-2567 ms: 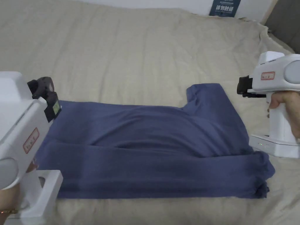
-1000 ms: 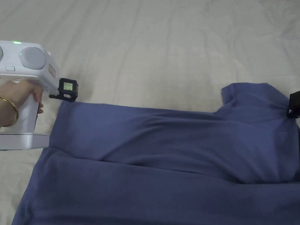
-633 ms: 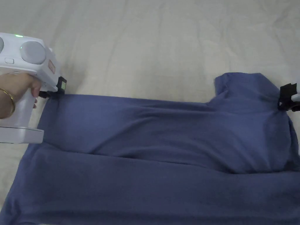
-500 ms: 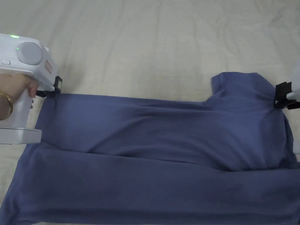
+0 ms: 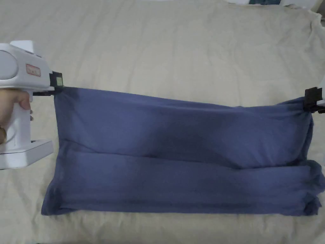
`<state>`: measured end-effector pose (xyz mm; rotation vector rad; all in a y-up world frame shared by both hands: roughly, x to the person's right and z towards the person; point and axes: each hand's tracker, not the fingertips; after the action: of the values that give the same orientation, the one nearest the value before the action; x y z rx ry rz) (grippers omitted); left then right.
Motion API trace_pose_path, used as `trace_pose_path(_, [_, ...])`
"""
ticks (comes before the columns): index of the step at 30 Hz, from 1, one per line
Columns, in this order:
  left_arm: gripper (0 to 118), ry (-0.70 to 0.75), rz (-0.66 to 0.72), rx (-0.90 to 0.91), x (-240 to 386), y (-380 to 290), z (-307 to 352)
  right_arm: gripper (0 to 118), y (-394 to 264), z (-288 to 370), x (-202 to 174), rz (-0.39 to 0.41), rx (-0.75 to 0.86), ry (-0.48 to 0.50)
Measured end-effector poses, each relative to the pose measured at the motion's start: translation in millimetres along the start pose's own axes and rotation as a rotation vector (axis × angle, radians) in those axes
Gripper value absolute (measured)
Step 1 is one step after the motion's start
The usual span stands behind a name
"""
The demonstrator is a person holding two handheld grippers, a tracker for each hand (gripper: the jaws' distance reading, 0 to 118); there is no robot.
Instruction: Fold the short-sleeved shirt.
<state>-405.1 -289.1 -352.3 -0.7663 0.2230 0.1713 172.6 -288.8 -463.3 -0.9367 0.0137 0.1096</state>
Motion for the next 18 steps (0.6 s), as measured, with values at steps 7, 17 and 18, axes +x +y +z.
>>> trace_pose_path(7, [0,-0.03,-0.028,-0.003,-7,-52,47,2,-68,56,23,-0.063,0.035,0.048])
trace_pose_path(17, [0,-0.006,0.031,-0.175,-21,-157,35,2,-174,36,25,-0.153,-0.104,0.047])
trace_pose_path(18, [0,0.0,0.045,-0.195,-24,-166,31,2,-183,31,24,-0.154,-0.118,0.036])
